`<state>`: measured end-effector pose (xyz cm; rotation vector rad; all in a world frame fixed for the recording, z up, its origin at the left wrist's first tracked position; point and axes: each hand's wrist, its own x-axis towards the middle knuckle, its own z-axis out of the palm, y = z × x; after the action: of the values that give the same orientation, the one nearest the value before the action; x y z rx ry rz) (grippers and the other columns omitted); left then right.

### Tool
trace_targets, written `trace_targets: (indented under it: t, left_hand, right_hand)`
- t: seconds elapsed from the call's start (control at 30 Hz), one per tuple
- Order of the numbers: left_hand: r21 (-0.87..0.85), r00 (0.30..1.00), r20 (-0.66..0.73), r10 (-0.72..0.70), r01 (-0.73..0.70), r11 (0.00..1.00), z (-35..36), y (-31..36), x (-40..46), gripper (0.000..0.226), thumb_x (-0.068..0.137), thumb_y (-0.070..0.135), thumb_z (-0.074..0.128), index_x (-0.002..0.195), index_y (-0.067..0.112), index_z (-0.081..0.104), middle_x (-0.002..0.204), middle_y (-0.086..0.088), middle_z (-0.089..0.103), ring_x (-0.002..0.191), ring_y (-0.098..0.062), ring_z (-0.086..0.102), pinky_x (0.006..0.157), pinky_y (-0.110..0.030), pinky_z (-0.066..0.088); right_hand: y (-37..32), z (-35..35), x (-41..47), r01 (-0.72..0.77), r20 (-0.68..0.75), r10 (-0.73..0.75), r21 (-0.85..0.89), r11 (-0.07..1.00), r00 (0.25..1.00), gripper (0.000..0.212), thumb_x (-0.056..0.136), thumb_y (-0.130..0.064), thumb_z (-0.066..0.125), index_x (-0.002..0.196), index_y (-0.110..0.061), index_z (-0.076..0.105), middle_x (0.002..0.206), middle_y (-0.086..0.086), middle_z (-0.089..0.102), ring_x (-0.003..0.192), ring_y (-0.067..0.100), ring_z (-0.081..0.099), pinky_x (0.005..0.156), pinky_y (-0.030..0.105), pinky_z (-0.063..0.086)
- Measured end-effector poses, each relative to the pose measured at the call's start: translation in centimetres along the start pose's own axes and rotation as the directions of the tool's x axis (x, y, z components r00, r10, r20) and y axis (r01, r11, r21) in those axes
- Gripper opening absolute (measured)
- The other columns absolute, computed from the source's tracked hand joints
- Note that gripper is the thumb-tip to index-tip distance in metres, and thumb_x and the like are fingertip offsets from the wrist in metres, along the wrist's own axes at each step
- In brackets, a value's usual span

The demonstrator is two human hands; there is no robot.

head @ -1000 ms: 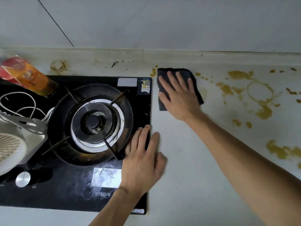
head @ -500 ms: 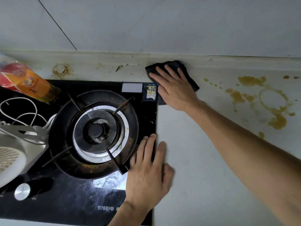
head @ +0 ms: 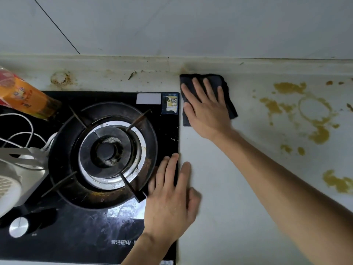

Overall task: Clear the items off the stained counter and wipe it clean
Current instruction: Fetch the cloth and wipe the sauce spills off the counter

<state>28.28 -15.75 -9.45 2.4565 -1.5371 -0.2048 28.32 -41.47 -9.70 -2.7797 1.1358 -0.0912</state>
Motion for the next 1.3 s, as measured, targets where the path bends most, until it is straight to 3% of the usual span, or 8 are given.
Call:
trace_targets:
  t: [0.1, 0.27, 0.4, 0.53, 0.7, 0.83, 1.03, 1.3]
  left_hand:
    - [0.008, 1.000, -0.008, 0.009, -0.009, 1.000, 0.0, -0.1, -0.1, 0.065, 0.083, 0.037, 0.064, 0.146, 0.020, 0.057, 0.165, -0.008, 0.041, 0.154, -0.031, 0.036, 0.110, -0.048, 0.039]
    - [0.007, 1.000, -0.008, -0.001, 0.001, 1.000, 0.0, 0.1, 0.0, 0.066, 0.082, 0.037, 0.065, 0.146, 0.020, 0.057, 0.165, -0.007, 0.040, 0.154, -0.031, 0.036, 0.109, -0.047, 0.038]
    - [0.003, 1.000, 0.006, -0.010, 0.010, 1.000, -0.2, 0.2, 0.0, 0.066, 0.082, 0.037, 0.065, 0.145, 0.021, 0.057, 0.165, -0.006, 0.040, 0.155, -0.029, 0.035, 0.109, -0.046, 0.036]
    - [-0.013, 1.000, 0.009, -0.009, 0.009, 1.000, -0.1, 0.1, 0.0, 0.067, 0.082, 0.037, 0.065, 0.146, 0.022, 0.056, 0.166, -0.005, 0.039, 0.155, -0.029, 0.034, 0.111, -0.045, 0.034]
    - [-0.013, 1.000, 0.002, -0.006, 0.006, 1.000, 0.0, -0.1, -0.1, 0.067, 0.082, 0.038, 0.065, 0.146, 0.023, 0.056, 0.166, -0.004, 0.039, 0.156, -0.027, 0.033, 0.111, -0.044, 0.034]
    - [-0.007, 1.000, -0.001, -0.004, 0.004, 1.000, -0.1, -0.1, 0.0, 0.065, 0.083, 0.039, 0.065, 0.146, 0.022, 0.057, 0.166, -0.004, 0.039, 0.156, -0.027, 0.034, 0.110, -0.045, 0.036]
    - [0.006, 1.000, -0.013, 0.003, -0.003, 1.000, -0.4, 0.2, 0.0, 0.062, 0.084, 0.035, 0.064, 0.143, 0.019, 0.059, 0.163, -0.008, 0.044, 0.154, -0.031, 0.038, 0.110, -0.047, 0.038]
    - [0.020, 1.000, 0.004, -0.004, 0.004, 1.000, -0.7, 0.4, 0.1, 0.061, 0.084, 0.034, 0.062, 0.143, 0.019, 0.058, 0.162, -0.009, 0.042, 0.154, -0.033, 0.037, 0.110, -0.050, 0.038]
  right_hand:
    - [1.5, -0.3, 1.4, 0.026, 0.022, -0.026, 0.009, 1.000, 0.999, 0.057, 0.106, -0.052, 0.026, 0.162, -0.042, 0.022, 0.172, -0.006, 0.016, 0.160, 0.022, 0.010, 0.128, 0.054, 0.008]
    - [2.7, 0.0, -0.1, -0.249, -0.064, 0.249, 0.010, 0.968, 0.966, 0.057, 0.107, -0.046, 0.025, 0.163, -0.034, 0.024, 0.172, 0.000, 0.018, 0.159, 0.028, 0.013, 0.126, 0.058, 0.009]
    - [1.6, -0.7, 0.2, -0.028, -0.033, 0.029, 0.033, 0.999, 0.999, 0.053, 0.107, -0.035, 0.032, 0.160, -0.031, 0.034, 0.169, 0.000, 0.027, 0.157, 0.029, 0.020, 0.125, 0.058, 0.013]
    - [0.7, -1.6, 3.3, 0.193, -0.038, -0.194, -0.027, 0.981, 0.980, 0.051, 0.103, -0.030, 0.037, 0.152, -0.033, 0.048, 0.156, 0.000, 0.045, 0.143, 0.028, 0.039, 0.115, 0.052, 0.030]
    - [0.2, -1.5, 5.1, 0.107, -0.078, -0.109, -0.032, 0.994, 0.991, 0.052, 0.099, -0.035, 0.036, 0.148, -0.039, 0.052, 0.141, 0.002, 0.052, 0.128, 0.029, 0.049, 0.103, 0.046, 0.036]
    - [3.5, -0.8, 2.1, -0.068, -0.143, 0.061, -0.045, 0.997, 0.988, 0.052, 0.101, -0.042, 0.036, 0.152, -0.035, 0.047, 0.151, 0.006, 0.047, 0.140, 0.030, 0.043, 0.114, 0.048, 0.031]
    - [8.2, -1.1, -4.5, -0.402, -0.083, 0.400, -0.017, 0.915, 0.913, 0.063, 0.104, -0.052, 0.024, 0.163, -0.031, 0.024, 0.171, 0.008, 0.018, 0.158, 0.033, 0.014, 0.127, 0.059, 0.010]
    - [6.3, -1.2, -2.5, -0.152, -0.009, 0.152, -0.029, 0.988, 0.988, 0.065, 0.102, -0.056, 0.029, 0.163, -0.034, 0.024, 0.172, 0.002, 0.018, 0.159, 0.026, 0.015, 0.127, 0.055, 0.009]
